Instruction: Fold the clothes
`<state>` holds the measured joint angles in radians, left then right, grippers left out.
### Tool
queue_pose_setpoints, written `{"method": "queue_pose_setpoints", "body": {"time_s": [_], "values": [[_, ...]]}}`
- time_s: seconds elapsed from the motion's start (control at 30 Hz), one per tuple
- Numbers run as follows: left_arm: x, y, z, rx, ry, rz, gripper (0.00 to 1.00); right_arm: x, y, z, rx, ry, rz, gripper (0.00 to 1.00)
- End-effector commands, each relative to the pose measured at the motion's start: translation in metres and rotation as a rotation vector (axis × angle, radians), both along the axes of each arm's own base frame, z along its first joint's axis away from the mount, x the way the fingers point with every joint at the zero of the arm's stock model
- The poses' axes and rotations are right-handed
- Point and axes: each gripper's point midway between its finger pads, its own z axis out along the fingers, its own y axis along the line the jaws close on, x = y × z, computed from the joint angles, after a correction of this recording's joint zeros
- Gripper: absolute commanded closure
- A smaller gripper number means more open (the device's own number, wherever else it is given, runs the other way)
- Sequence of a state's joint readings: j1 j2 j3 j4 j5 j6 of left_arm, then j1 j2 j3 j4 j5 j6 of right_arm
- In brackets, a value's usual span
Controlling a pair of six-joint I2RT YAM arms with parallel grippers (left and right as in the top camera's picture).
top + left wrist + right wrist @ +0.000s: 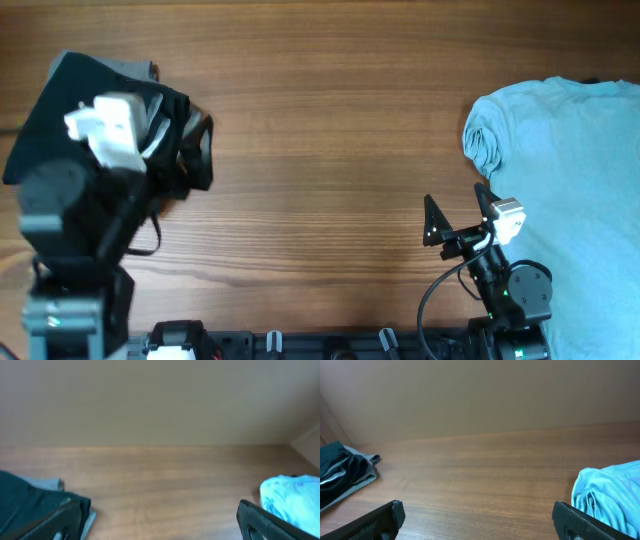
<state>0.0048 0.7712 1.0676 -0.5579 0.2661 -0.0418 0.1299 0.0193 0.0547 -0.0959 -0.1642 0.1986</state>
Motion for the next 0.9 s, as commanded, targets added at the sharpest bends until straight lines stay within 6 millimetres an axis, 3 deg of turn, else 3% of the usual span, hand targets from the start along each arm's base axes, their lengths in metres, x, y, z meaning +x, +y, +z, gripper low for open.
{"method": "queue_pose_setpoints", "body": {"time_s": [0.0,0.07,0.23,0.4,0.77,0.87], "values": [[-0.017,-0.002,-0.037,0.009,-0.030,-0.007,0.00,-0.001,0.003,0.001,0.015,-0.006,0.016,0.00],[-0.031,-0.002,-0.058,0.009,-0.059,-0.007,0.00,-0.001,0.003,0.001,0.015,-0.006,0.017,0.00],[-0.054,0.002,-0.078,0.013,-0.151,0.018,0.00,-0.001,0.003,0.001,0.015,-0.006,0.016,0.00],[-0.064,0.006,-0.103,0.004,-0.279,0.039,0.00,-0.001,0.003,0.001,0.015,-0.006,0.016,0.00],[-0.040,0.005,-0.203,-0.089,-0.150,0.054,0.00,-0.001,0.003,0.001,0.015,-0.006,0.016,0.00],[-0.039,0.005,-0.203,-0.088,-0.160,0.054,0.00,-0.001,0.003,0.001,0.015,-0.006,0.016,0.00]]}}
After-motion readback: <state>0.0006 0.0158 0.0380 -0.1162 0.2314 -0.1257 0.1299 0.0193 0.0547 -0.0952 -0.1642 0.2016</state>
